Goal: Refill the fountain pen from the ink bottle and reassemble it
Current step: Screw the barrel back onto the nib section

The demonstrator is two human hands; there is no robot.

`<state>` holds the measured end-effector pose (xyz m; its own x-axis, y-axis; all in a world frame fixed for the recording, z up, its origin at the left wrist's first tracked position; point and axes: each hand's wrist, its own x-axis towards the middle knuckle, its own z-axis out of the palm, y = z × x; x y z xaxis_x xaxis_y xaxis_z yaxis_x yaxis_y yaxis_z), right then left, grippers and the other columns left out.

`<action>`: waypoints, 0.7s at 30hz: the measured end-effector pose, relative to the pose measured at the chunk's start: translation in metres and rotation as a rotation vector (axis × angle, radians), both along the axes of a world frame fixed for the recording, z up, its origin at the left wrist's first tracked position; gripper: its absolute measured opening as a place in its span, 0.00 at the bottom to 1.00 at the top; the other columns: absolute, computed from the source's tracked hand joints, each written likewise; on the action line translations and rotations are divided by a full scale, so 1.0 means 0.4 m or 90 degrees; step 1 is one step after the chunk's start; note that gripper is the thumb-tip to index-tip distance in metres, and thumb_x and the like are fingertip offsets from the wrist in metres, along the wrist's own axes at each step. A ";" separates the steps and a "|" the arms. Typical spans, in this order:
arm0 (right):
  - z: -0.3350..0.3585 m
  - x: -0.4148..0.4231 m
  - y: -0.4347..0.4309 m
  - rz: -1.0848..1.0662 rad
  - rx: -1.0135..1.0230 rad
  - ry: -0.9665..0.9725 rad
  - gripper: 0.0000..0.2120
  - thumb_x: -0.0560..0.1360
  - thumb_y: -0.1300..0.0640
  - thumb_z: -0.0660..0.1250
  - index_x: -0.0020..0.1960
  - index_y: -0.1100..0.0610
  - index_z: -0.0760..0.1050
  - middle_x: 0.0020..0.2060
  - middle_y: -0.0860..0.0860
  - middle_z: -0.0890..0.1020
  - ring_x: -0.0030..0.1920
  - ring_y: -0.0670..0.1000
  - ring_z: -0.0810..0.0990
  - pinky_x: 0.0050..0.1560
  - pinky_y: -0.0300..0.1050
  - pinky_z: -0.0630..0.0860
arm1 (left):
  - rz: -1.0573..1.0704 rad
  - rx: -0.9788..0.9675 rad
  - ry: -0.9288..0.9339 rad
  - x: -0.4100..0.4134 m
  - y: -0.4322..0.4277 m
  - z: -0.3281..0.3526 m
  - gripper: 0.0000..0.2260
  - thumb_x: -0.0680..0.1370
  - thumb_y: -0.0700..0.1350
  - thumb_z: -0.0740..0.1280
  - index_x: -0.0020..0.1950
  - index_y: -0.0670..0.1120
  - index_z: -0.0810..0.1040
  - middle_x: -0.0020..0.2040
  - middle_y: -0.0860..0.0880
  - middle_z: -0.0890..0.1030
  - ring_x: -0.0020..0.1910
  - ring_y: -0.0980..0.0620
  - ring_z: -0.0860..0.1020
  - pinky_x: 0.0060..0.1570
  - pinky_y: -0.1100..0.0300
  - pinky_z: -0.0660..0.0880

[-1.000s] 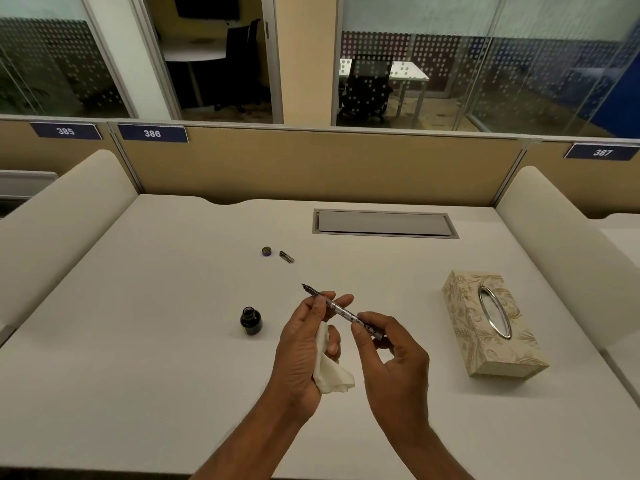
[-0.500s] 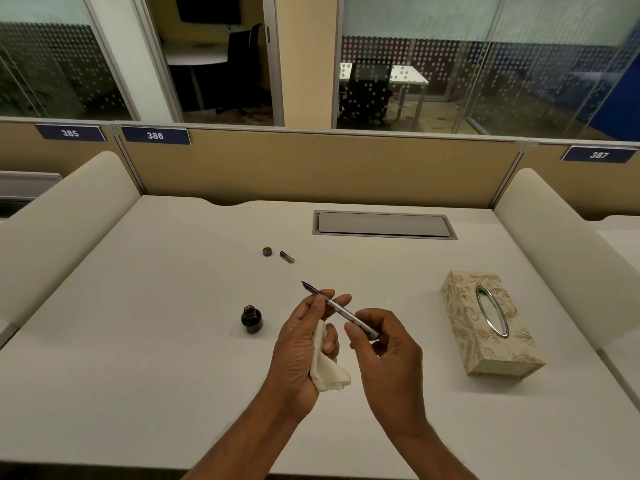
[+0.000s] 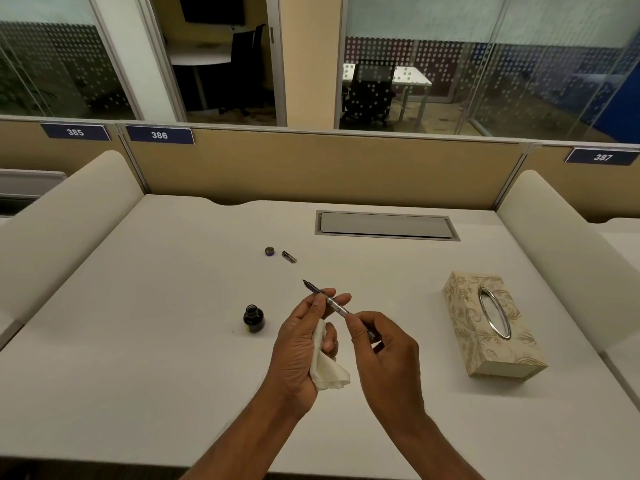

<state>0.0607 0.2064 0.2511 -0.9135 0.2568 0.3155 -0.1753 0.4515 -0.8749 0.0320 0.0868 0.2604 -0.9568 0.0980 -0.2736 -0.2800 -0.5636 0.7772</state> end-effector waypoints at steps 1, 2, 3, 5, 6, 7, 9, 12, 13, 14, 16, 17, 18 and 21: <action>0.000 0.000 0.000 0.006 -0.004 -0.003 0.01 0.78 0.52 0.70 0.49 0.48 0.80 0.38 0.39 0.81 0.44 0.45 0.80 0.38 0.34 0.77 | 0.000 0.007 0.000 0.000 -0.001 0.001 0.12 0.84 0.47 0.62 0.63 0.46 0.81 0.61 0.47 0.86 0.23 0.57 0.68 0.30 0.65 0.69; 0.001 0.001 0.000 0.009 -0.004 -0.004 0.02 0.77 0.54 0.71 0.50 0.48 0.79 0.39 0.38 0.81 0.44 0.46 0.80 0.38 0.34 0.77 | 0.000 0.012 0.000 0.000 -0.001 0.001 0.12 0.84 0.46 0.62 0.63 0.46 0.81 0.61 0.46 0.86 0.23 0.57 0.68 0.30 0.65 0.69; 0.000 0.000 0.001 0.013 -0.003 -0.002 0.03 0.77 0.55 0.72 0.49 0.48 0.79 0.39 0.39 0.81 0.44 0.46 0.80 0.38 0.35 0.77 | 0.000 0.014 0.000 -0.001 -0.001 0.002 0.11 0.84 0.46 0.63 0.62 0.46 0.82 0.61 0.46 0.86 0.23 0.57 0.68 0.30 0.65 0.69; -0.003 -0.003 0.002 0.011 0.008 0.003 0.02 0.78 0.54 0.70 0.47 0.48 0.79 0.36 0.40 0.81 0.41 0.47 0.80 0.36 0.35 0.76 | 0.002 0.010 0.002 -0.001 0.001 0.001 0.11 0.84 0.45 0.63 0.62 0.46 0.82 0.61 0.46 0.86 0.23 0.57 0.67 0.29 0.65 0.68; -0.002 -0.004 0.001 0.008 0.013 0.005 0.03 0.78 0.52 0.69 0.46 0.49 0.79 0.36 0.40 0.81 0.41 0.47 0.80 0.35 0.34 0.75 | 0.003 0.007 0.002 -0.001 0.001 0.000 0.11 0.84 0.45 0.63 0.63 0.46 0.82 0.61 0.46 0.86 0.23 0.57 0.67 0.29 0.65 0.68; -0.003 -0.005 0.000 0.005 0.014 0.006 0.03 0.78 0.51 0.68 0.47 0.49 0.80 0.36 0.39 0.81 0.42 0.45 0.80 0.36 0.32 0.75 | 0.004 0.003 0.002 -0.002 0.001 -0.001 0.12 0.84 0.45 0.63 0.63 0.46 0.82 0.61 0.46 0.86 0.23 0.57 0.67 0.29 0.65 0.69; -0.004 -0.006 0.000 0.005 0.014 0.000 0.03 0.77 0.50 0.69 0.51 0.47 0.79 0.40 0.36 0.81 0.46 0.43 0.81 0.40 0.31 0.77 | 0.003 -0.001 0.003 -0.002 0.001 -0.003 0.12 0.84 0.45 0.63 0.63 0.46 0.82 0.61 0.46 0.86 0.23 0.57 0.67 0.29 0.65 0.69; -0.011 -0.009 0.002 0.011 0.011 -0.006 0.02 0.77 0.52 0.70 0.48 0.49 0.78 0.37 0.39 0.80 0.42 0.45 0.80 0.38 0.34 0.77 | -0.002 -0.003 0.005 -0.003 0.004 -0.004 0.12 0.84 0.45 0.63 0.64 0.45 0.81 0.61 0.45 0.86 0.23 0.57 0.67 0.28 0.65 0.68; -0.011 -0.010 0.004 0.009 0.019 -0.001 0.03 0.78 0.51 0.69 0.47 0.49 0.78 0.35 0.40 0.80 0.40 0.47 0.79 0.36 0.35 0.76 | -0.002 -0.005 0.004 -0.003 0.005 -0.004 0.12 0.84 0.45 0.63 0.63 0.45 0.82 0.61 0.45 0.86 0.23 0.57 0.67 0.29 0.65 0.67; -0.009 -0.011 0.003 0.009 0.017 0.002 0.04 0.78 0.50 0.68 0.46 0.49 0.78 0.35 0.41 0.80 0.40 0.47 0.79 0.35 0.35 0.75 | -0.002 -0.008 0.004 -0.004 0.005 -0.005 0.12 0.84 0.45 0.63 0.63 0.46 0.82 0.61 0.46 0.86 0.23 0.57 0.67 0.29 0.65 0.67; -0.008 -0.012 0.003 0.011 0.012 -0.002 0.02 0.78 0.49 0.68 0.49 0.46 0.78 0.36 0.38 0.81 0.43 0.45 0.80 0.38 0.34 0.77 | -0.002 -0.010 0.005 -0.004 0.005 -0.006 0.12 0.84 0.45 0.63 0.63 0.46 0.82 0.61 0.46 0.86 0.23 0.57 0.67 0.29 0.65 0.68; -0.008 -0.012 0.004 0.013 0.011 -0.007 0.03 0.77 0.50 0.69 0.50 0.45 0.77 0.38 0.37 0.81 0.44 0.44 0.80 0.40 0.34 0.77 | -0.003 -0.009 0.005 -0.005 0.005 -0.005 0.12 0.84 0.45 0.63 0.63 0.46 0.82 0.61 0.46 0.86 0.23 0.57 0.67 0.29 0.65 0.68; -0.009 -0.013 0.003 0.018 0.000 -0.012 0.04 0.77 0.51 0.70 0.50 0.46 0.76 0.39 0.37 0.81 0.44 0.45 0.80 0.40 0.34 0.77 | -0.002 -0.009 0.004 -0.005 0.005 -0.005 0.12 0.84 0.45 0.63 0.63 0.46 0.82 0.61 0.46 0.86 0.23 0.57 0.67 0.29 0.65 0.68; -0.011 -0.015 0.004 0.017 0.022 -0.004 0.04 0.78 0.50 0.68 0.46 0.49 0.78 0.35 0.41 0.80 0.40 0.47 0.79 0.36 0.36 0.76 | -0.004 -0.016 0.001 -0.006 0.005 -0.006 0.12 0.84 0.45 0.63 0.64 0.46 0.82 0.60 0.46 0.86 0.23 0.57 0.68 0.29 0.65 0.68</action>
